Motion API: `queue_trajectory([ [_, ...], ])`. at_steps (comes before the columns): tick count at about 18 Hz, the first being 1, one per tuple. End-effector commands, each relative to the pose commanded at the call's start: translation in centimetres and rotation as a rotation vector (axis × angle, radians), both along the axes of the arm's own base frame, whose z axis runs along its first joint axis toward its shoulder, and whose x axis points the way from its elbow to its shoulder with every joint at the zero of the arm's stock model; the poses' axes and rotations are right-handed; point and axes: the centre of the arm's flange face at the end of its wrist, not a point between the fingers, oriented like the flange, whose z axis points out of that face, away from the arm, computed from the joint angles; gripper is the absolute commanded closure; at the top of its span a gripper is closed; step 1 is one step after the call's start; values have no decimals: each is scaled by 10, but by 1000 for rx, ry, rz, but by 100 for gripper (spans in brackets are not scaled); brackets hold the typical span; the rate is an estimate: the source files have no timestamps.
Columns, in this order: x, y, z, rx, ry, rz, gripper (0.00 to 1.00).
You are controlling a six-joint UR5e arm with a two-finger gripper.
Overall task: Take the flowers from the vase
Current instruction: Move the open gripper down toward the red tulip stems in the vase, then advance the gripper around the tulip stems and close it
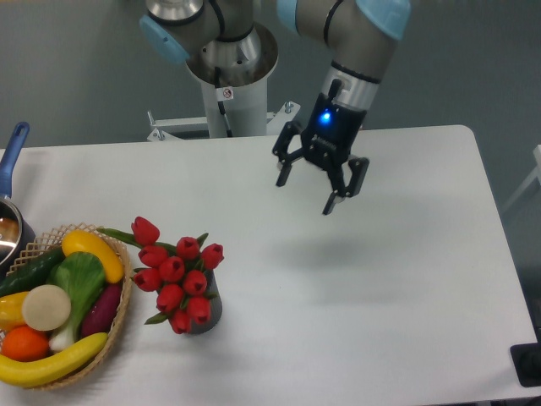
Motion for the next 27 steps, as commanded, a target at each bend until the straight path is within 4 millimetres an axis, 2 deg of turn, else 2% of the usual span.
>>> queue_trajectory([
  [4, 12, 28, -15, 125, -89, -72, 0],
  [9, 23, 45, -28, 145, -128, -113, 0],
  [13, 29, 56, -31, 163, -148, -140, 0],
  [21, 31, 94, -54, 168, -205, -198, 0],
  [27, 31, 106, -59, 184, -222, -218, 0],
])
